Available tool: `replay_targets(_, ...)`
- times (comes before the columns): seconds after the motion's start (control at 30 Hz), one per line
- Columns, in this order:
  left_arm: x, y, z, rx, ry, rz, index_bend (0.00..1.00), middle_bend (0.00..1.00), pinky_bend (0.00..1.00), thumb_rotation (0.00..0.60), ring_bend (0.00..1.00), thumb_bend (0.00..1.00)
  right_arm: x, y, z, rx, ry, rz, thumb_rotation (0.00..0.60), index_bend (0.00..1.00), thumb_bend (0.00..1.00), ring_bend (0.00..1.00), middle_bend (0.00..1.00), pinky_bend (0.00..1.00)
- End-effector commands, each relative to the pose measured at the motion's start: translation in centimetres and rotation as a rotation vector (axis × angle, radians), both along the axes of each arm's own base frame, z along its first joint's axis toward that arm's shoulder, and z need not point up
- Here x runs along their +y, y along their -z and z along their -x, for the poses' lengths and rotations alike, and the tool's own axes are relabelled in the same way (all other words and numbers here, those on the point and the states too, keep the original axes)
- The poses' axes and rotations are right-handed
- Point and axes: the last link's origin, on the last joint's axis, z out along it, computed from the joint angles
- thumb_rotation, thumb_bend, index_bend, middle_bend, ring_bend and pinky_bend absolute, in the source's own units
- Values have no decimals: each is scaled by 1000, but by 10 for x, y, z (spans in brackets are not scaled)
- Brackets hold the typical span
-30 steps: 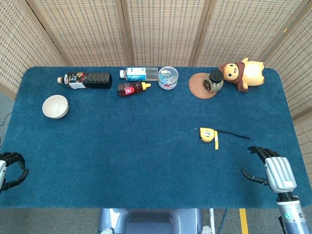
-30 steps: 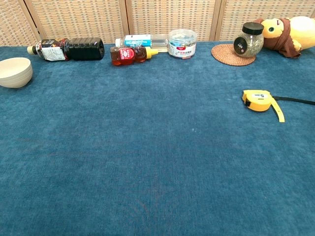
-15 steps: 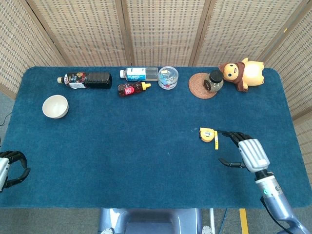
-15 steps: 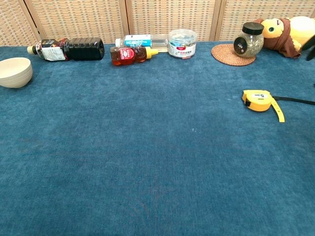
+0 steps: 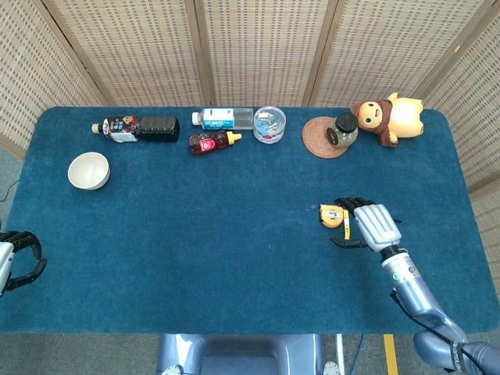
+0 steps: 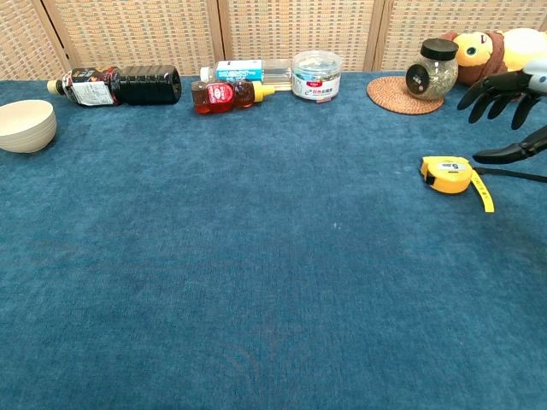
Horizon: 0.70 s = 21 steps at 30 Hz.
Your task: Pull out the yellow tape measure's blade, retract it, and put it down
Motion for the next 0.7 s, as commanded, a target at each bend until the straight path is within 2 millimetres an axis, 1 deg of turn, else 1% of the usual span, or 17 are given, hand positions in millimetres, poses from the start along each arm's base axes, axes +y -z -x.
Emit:
replay_targets(0.03,3,0,-2,-1,2,7,595,477,348,600,367,324,-8,10,0,24,9,-12,373,218,228,269,281,331)
replay_targets(0.17,8,-3,-4,4,10,3,594,477,348,600,367,323,-19,20,1,50,26,-15,372,217,228,262,275,293)
replay_targets(0.27,10,-3,-4,5,10,3,595,477,348,600,367,323,-23,24,1,56,32,-15,370,210,228,256,271,276)
replay_targets(0.43,15,-5,-7,12,16,-2,594,477,347,600,367,322,-34,37,0,83,45,-26,373,209,228,254,270,272)
replay_targets(0.7,18,-8,-10,15,22,-9,595,477,348,600,367,322,-42,48,2,111,59,-32,372,209,228,254,270,272)
